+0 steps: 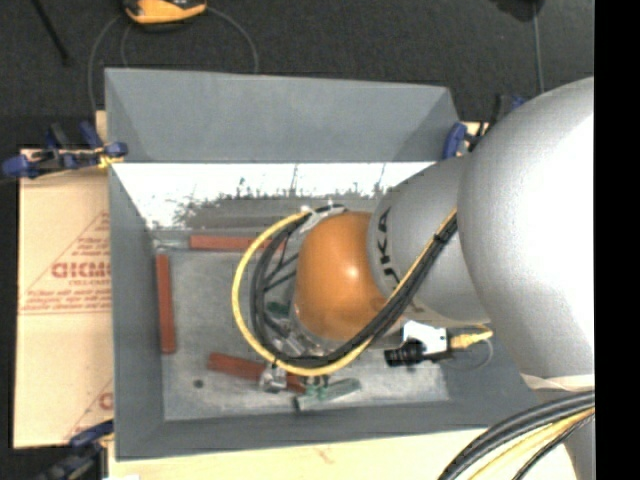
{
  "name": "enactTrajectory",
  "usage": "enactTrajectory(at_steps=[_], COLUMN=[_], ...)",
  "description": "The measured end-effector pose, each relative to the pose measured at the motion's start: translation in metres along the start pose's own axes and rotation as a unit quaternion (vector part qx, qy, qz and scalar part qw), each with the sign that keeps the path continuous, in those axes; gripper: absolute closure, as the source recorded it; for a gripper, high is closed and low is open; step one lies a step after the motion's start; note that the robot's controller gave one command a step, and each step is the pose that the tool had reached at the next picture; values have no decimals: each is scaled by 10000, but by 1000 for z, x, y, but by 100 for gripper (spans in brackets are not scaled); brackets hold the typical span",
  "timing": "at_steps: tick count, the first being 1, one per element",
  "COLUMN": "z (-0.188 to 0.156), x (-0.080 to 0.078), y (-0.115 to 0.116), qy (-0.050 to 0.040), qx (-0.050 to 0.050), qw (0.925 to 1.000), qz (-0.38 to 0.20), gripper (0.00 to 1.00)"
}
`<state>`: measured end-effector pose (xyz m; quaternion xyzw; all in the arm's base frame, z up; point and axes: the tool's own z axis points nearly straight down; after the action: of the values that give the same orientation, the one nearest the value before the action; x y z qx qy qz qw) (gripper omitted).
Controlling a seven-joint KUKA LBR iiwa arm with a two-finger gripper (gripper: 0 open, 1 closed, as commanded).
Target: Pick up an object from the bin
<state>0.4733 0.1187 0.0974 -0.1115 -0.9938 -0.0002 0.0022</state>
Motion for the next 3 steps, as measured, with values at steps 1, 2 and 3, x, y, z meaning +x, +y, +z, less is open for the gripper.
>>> enactTrajectory(at_steps=[1,2,3], z=[-19,-41,-55], x=[0,-1,-2], y=[0,0,0], qy=[4,-11,-38], qx=[9,2,-12], qw=[10000,10000,10000], qz=[-3,-8,-11], gripper=[100,100,100])
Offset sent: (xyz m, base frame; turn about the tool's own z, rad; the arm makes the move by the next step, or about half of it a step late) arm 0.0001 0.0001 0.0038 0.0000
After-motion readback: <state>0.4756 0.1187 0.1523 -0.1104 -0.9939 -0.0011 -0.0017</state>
